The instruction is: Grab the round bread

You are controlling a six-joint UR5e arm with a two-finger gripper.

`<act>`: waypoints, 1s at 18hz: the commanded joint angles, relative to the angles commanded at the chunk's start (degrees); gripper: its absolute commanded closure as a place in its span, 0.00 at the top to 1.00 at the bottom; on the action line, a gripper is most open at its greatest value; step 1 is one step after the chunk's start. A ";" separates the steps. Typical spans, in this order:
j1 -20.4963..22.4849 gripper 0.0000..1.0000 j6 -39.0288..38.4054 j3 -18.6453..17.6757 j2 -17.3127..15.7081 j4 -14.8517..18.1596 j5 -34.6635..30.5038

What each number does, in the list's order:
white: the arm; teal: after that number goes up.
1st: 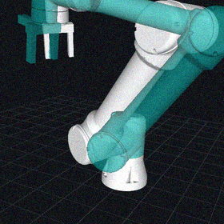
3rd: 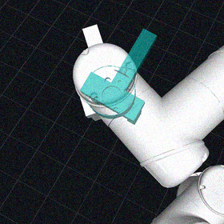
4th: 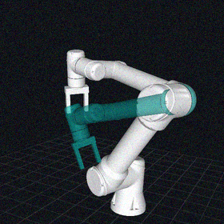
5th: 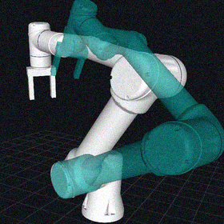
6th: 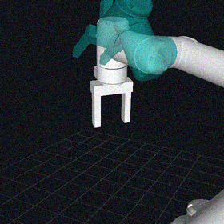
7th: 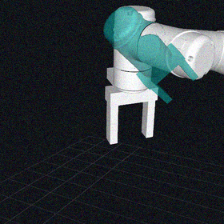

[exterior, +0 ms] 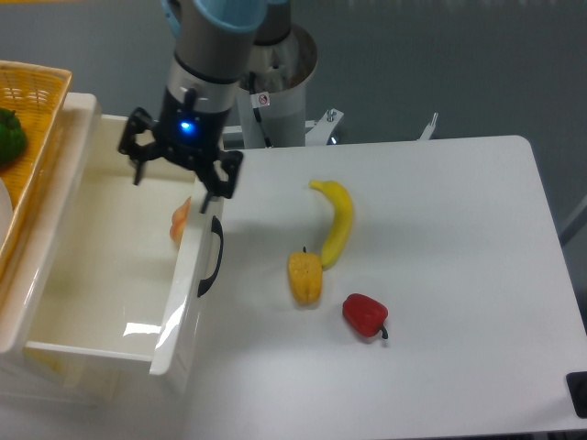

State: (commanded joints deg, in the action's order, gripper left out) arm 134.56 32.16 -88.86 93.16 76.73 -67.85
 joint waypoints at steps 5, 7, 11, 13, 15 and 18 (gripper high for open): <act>5.01 1.00 6.59 -0.09 0.17 0.09 -0.26; 6.68 1.00 10.01 0.00 0.44 0.09 -3.23; 7.21 1.00 18.71 -0.09 0.79 0.18 -10.79; 7.74 1.00 22.14 -0.35 1.40 0.26 -14.92; 8.53 1.00 25.04 -0.53 1.67 0.35 -17.22; 9.41 1.00 27.25 -0.18 3.25 0.09 -18.80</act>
State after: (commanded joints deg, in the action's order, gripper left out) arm 143.96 59.41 -89.03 96.41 76.82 -86.66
